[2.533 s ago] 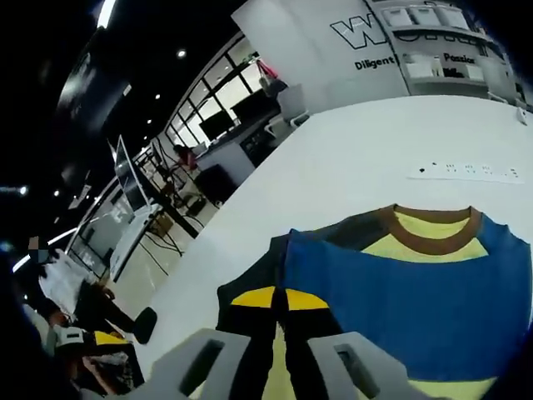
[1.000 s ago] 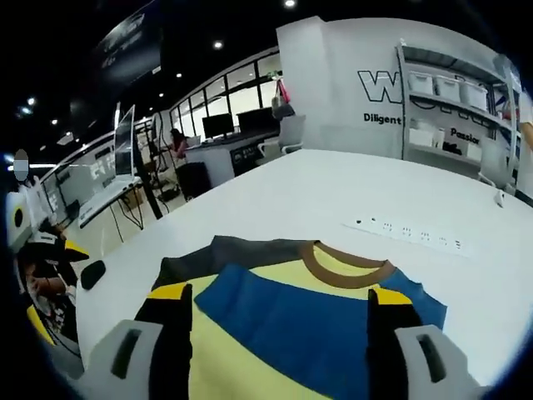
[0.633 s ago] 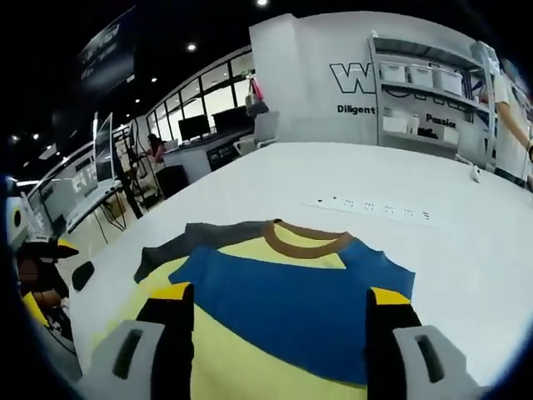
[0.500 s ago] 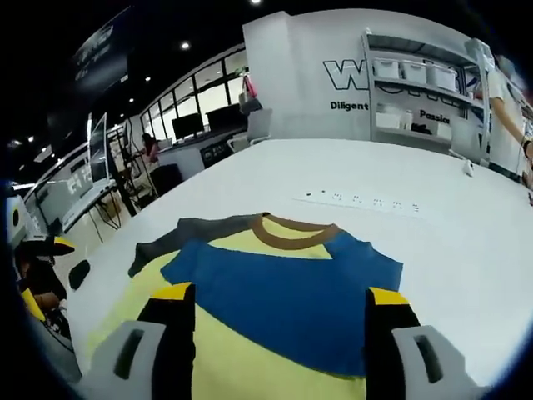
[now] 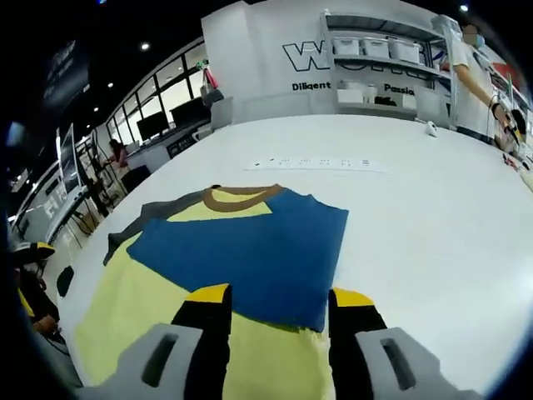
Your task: Fold the garment on the visible template until the final outline fits inside the template.
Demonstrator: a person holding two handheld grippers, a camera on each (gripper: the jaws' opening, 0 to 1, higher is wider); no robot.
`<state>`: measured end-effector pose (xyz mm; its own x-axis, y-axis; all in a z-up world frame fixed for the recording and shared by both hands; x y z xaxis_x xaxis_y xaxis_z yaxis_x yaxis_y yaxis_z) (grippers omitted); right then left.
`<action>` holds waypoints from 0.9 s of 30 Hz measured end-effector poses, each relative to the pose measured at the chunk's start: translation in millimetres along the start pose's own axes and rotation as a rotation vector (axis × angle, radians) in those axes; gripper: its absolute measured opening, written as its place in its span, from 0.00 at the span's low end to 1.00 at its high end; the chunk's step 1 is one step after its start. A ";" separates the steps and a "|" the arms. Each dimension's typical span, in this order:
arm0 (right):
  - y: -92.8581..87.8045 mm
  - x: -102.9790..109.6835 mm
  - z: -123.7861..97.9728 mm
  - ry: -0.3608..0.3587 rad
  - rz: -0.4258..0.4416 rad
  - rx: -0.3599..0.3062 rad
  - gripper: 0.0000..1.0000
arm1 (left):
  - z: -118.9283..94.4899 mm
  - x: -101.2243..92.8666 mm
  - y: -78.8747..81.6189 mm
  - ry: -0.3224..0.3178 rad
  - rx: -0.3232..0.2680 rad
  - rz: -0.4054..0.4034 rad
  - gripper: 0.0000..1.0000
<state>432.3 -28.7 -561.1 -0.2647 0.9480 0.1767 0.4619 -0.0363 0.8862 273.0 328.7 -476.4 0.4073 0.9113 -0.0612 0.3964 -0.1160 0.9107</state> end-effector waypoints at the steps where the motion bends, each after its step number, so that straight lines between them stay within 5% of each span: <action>1: -1.9 -1.0 -0.6 -0.003 0.006 0.002 0.36 | 0.0 0.1 -0.1 0.000 0.000 0.000 0.99; 9: -9.3 -6.0 -3.8 -0.062 0.033 -0.002 0.17 | -0.5 0.2 -2.6 -0.002 0.009 0.000 0.99; 27: -19.2 -4.6 -7.6 -0.154 -0.023 0.035 0.04 | -1.7 0.3 -2.4 -0.004 0.007 0.002 0.99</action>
<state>418.2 -34.8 -575.6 -0.1440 0.9857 0.0871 0.4871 -0.0060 0.8733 270.8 329.9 -477.9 0.4115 0.9094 -0.0605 0.4015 -0.1212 0.9078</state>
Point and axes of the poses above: the point that each gripper's makers call its tool centre point, and the gripper's own axes: z roughly forward along the fingers, x roughly to its left, y roughly out of its top, the point moved 9 cm from there along -z, roughly backward along the fingers, and after that the axes turned 14 degrees about -x, right-handed, at the moved point
